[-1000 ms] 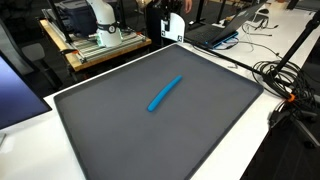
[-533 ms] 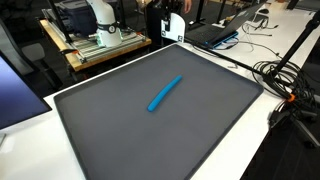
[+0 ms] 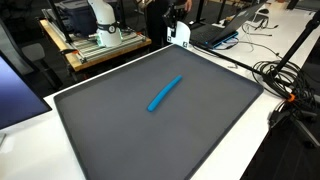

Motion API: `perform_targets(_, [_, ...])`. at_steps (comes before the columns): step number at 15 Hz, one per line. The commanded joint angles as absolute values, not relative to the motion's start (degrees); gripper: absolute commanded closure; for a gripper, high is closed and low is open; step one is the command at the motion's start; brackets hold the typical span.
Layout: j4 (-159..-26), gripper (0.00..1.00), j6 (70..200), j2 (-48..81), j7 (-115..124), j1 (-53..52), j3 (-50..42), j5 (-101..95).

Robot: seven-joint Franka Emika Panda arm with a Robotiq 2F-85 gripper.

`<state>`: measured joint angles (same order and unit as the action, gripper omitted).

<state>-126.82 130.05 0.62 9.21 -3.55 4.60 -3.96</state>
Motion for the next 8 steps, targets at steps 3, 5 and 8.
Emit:
perform_targets(3, [-126.4, 0.99, 136.5, 7.0, 10.1, -4.0, 4.0, -4.9])
perform_targets(5, [-126.4, 0.99, 138.6, 9.4, 10.1, -4.1, 3.8, -5.0])
perform_targets(8, [-126.2, 0.99, 141.2, 12.4, 10.2, -4.5, 3.4, -5.5])
